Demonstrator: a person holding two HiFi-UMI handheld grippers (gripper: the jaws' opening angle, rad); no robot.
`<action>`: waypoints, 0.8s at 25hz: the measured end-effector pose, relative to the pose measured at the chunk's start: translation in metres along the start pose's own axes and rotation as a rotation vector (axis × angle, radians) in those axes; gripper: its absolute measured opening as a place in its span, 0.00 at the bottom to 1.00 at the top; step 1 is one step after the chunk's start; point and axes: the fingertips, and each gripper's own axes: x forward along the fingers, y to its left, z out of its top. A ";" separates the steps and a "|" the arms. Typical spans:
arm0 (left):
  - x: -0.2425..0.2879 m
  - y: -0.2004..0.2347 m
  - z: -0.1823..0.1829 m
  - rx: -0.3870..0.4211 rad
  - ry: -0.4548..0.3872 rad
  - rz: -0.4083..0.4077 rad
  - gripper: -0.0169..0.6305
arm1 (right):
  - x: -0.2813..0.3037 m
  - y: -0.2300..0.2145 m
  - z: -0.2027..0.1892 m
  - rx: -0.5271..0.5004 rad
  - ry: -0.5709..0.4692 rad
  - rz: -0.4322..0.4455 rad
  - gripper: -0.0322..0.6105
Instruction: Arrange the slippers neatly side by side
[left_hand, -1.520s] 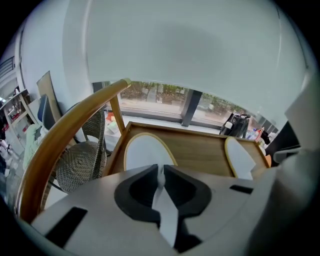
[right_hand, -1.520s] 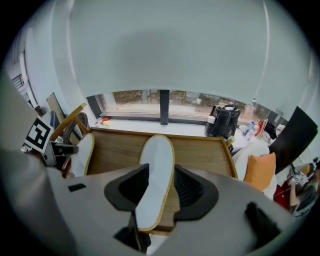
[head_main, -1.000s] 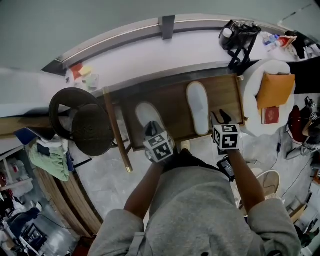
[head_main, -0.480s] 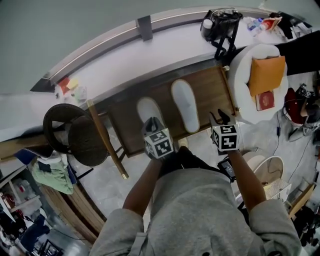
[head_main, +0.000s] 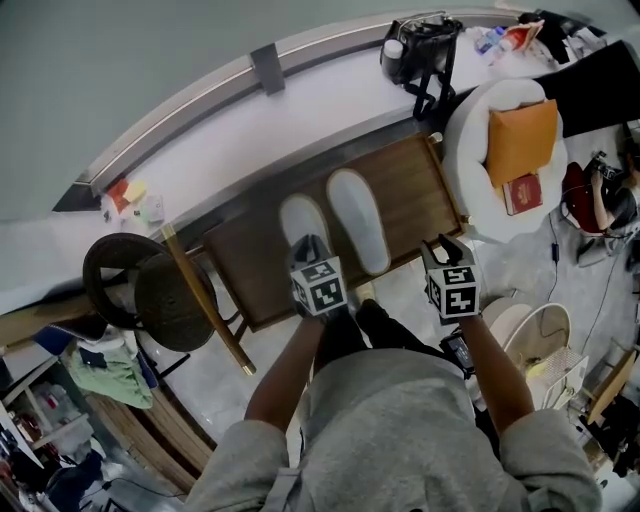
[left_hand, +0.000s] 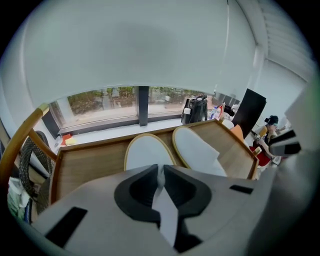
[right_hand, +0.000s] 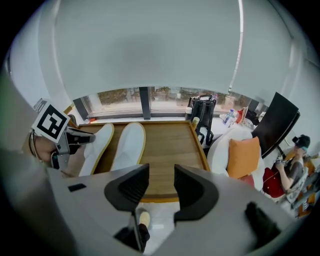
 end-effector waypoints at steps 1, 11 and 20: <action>0.002 -0.002 0.001 0.005 0.000 -0.004 0.10 | -0.001 -0.003 -0.002 0.001 0.002 -0.004 0.31; 0.016 -0.014 0.005 -0.019 0.020 -0.025 0.10 | -0.007 -0.023 -0.007 0.025 0.011 -0.025 0.31; 0.005 -0.029 0.013 -0.064 -0.035 -0.090 0.32 | -0.010 -0.026 0.000 0.011 -0.019 -0.001 0.31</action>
